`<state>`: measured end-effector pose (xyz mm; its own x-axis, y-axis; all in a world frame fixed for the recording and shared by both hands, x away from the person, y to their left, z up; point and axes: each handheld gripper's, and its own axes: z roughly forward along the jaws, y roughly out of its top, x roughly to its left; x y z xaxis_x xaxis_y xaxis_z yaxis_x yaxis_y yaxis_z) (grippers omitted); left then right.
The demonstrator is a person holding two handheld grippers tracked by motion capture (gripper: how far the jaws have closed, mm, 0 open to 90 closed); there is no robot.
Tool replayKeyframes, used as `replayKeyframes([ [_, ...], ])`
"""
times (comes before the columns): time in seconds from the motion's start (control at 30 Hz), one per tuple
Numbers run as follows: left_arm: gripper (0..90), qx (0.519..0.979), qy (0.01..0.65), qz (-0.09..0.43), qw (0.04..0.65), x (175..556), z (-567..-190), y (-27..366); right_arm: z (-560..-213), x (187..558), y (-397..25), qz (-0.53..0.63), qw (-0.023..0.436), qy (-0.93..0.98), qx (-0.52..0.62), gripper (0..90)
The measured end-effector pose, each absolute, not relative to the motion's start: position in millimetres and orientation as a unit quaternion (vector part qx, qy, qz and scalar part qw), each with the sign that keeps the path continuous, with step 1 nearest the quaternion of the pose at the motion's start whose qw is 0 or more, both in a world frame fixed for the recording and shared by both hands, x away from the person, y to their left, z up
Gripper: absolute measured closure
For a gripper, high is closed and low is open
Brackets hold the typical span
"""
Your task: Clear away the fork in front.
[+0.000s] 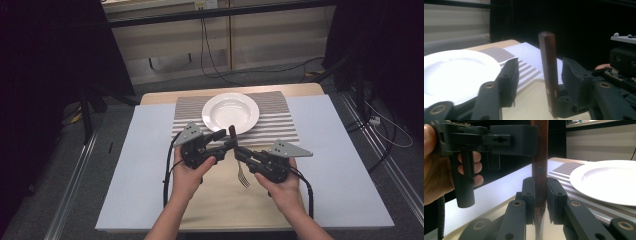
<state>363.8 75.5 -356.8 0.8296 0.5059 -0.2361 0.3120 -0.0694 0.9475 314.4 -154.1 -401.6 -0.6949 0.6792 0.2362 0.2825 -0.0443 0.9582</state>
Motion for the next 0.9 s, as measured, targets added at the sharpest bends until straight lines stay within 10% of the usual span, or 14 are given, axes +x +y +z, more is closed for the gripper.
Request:
replayKeyframes([
  [0.23, 76.9, 0.728, 0.271, 0.055, 0.628, 362, -361, 69, -402, 314, -152, 0.626, 0.163, 0.675, 0.354, 77.7],
  [0.47, 79.2, 0.731, 0.272, 0.040, 0.625, 363, -358, 75, -402, 311, -153, 0.628, 0.181, 0.677, 0.338, 76.8],
  [0.9, 79.8, 0.738, 0.274, 0.014, 0.617, 362, -357, 106, -405, 309, -179, 0.599, 0.214, 0.690, 0.346, 42.9],
])
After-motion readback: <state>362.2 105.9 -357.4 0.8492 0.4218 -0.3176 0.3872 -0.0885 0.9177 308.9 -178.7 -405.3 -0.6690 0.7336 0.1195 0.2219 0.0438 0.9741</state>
